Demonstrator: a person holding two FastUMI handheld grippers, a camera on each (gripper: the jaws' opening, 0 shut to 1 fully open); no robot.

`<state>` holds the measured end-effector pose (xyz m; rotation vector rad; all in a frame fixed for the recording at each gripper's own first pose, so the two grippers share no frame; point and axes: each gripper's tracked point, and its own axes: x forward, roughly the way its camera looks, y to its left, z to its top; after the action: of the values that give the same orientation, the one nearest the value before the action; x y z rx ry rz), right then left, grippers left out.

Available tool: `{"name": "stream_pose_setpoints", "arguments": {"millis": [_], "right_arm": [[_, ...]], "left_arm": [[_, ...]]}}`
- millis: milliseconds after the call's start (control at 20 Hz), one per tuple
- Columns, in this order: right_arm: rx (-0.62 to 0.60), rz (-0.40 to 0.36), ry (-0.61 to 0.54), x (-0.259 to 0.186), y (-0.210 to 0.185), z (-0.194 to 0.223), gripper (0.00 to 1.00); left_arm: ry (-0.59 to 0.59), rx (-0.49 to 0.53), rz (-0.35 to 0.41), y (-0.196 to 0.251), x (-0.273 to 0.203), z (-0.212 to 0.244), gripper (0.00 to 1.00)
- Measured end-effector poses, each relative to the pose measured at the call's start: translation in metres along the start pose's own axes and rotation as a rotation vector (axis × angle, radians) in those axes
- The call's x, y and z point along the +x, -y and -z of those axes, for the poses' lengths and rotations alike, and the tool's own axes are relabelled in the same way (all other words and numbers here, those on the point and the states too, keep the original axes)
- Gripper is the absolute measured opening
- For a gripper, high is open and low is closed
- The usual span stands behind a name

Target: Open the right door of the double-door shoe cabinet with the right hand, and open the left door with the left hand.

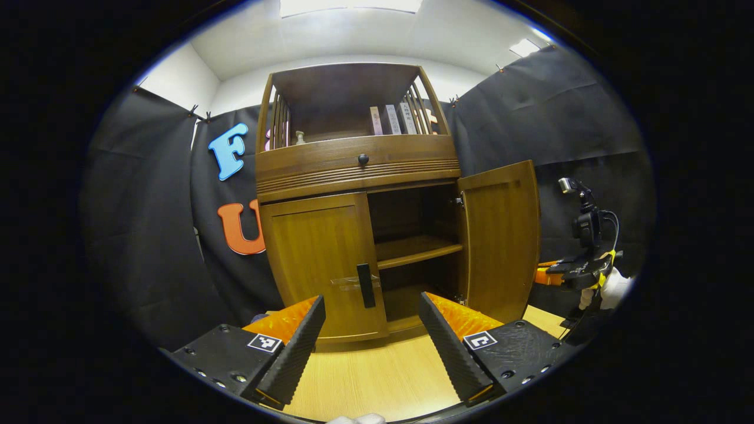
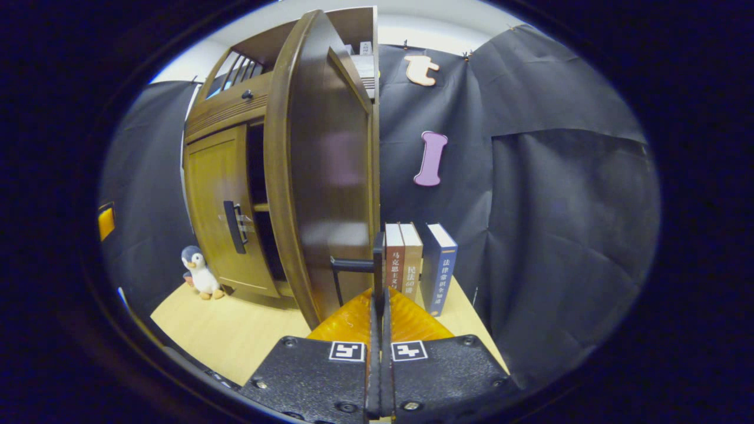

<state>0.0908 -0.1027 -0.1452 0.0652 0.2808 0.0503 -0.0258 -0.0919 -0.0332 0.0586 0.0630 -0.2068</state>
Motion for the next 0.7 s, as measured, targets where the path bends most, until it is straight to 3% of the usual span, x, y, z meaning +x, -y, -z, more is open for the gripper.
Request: {"name": "stream_pose_setpoints", "arguments": {"millis": [400, 700], "right_arm": [[0.017, -0.113, -0.022, 0.006, 0.038, -0.005, 0.04], [-0.059, -0.261, -0.041, 0.015, 0.048, -0.007, 0.04]], "left_arm": [[-0.028, 0.000, -0.048, 0.018, 0.016, 0.005, 0.96], [-0.053, -0.011, -0.136, 0.034, 0.026, 0.005, 0.96]]}}
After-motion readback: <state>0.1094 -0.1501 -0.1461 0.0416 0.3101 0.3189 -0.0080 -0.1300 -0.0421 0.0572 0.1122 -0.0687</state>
